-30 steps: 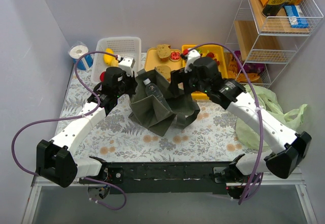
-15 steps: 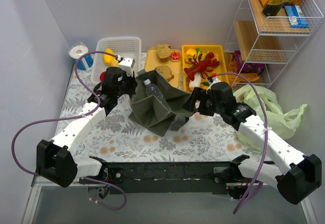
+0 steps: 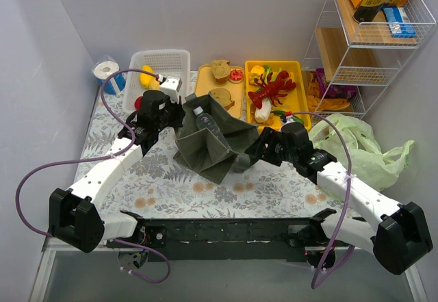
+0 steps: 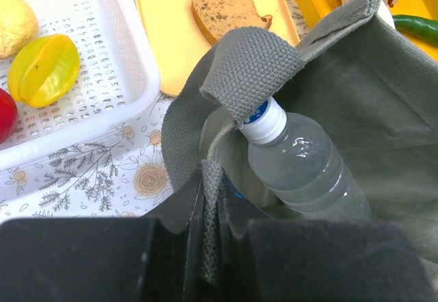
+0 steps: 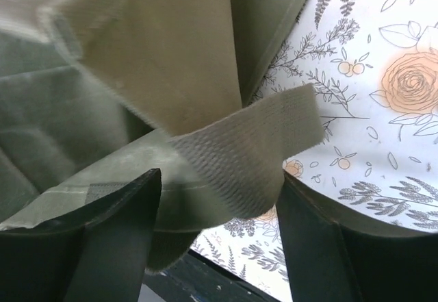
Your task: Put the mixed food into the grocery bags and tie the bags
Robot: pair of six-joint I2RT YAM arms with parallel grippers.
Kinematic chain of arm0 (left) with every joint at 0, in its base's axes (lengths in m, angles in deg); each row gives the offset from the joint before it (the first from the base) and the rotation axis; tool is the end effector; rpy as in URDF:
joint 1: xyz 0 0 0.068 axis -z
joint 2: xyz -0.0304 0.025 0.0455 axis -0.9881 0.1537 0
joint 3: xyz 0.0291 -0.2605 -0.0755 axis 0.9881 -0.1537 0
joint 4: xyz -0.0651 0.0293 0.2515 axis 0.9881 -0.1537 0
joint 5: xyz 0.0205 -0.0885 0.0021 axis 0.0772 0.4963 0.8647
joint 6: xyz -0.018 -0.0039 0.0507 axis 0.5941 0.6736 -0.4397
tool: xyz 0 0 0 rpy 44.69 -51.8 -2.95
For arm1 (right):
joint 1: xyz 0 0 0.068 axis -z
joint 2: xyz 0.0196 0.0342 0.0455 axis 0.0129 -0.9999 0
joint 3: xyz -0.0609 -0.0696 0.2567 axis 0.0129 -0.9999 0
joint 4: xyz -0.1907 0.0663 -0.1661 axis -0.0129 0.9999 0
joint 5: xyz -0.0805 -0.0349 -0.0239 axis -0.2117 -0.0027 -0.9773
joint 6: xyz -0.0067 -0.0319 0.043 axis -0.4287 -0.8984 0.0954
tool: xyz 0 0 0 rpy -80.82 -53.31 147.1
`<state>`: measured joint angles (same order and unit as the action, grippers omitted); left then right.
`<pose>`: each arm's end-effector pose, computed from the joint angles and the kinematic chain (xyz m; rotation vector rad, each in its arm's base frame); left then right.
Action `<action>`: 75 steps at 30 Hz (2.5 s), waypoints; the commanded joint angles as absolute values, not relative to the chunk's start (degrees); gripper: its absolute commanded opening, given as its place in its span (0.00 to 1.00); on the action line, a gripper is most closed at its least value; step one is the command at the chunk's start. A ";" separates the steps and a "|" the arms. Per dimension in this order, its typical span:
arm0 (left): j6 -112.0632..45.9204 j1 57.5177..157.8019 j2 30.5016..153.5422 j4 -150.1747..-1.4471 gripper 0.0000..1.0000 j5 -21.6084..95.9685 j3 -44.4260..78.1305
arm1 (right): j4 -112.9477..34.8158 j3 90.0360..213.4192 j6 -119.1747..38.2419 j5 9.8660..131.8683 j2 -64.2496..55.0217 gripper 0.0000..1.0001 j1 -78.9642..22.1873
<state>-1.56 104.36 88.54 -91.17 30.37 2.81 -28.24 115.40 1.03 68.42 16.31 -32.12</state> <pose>0.2643 -0.1142 0.3144 -0.3510 2.0975 -0.7344 0.1927 0.1284 0.2528 0.2496 2.2637 0.8950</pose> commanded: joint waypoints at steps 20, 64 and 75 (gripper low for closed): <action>-9.32 104.45 86.23 -102.61 0.00 18.20 19.22 | -17.17 145.96 -18.01 56.63 17.23 0.01 -32.22; -3.87 104.45 86.14 -91.71 0.00 31.20 3.48 | -27.96 199.41 -40.53 75.10 -16.52 0.99 14.27; -3.52 104.45 86.31 -91.71 0.00 32.08 3.57 | -34.03 196.50 -37.88 70.79 -20.73 0.97 14.45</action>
<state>-4.12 104.47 86.59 -90.12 30.46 4.45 -28.09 195.86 -38.94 72.81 -19.69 14.24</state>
